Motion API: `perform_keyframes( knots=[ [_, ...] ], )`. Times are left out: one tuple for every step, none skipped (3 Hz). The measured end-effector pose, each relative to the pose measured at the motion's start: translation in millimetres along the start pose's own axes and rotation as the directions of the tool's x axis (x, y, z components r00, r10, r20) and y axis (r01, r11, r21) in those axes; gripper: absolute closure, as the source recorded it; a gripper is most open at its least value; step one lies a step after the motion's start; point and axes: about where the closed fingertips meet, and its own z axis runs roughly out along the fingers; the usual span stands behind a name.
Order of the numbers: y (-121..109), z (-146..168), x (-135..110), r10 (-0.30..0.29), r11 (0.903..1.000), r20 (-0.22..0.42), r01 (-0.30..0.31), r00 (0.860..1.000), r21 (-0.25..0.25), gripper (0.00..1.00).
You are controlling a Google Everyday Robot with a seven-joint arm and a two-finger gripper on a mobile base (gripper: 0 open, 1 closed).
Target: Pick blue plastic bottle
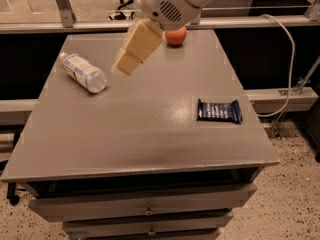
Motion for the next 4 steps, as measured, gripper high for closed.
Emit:
perform_keyframes(
  knots=[
    [-5.0, 36.4, 8.6, 0.095, 0.9953, 0.074, -0.094, 0.993, -0.024, 0.0],
    [-40.1, 93.7, -7.0, 0.191, 0.9815, 0.216, -0.189, 0.957, -0.029, 0.0],
    [-71.8, 137.3, -25.5, 0.254, 0.9657, 0.311, -0.258, 0.916, -0.03, 0.0],
    [-81.8, 182.6, -41.3, 0.319, 0.9469, 0.342, -0.312, 0.884, -0.077, 0.0]
  ],
)
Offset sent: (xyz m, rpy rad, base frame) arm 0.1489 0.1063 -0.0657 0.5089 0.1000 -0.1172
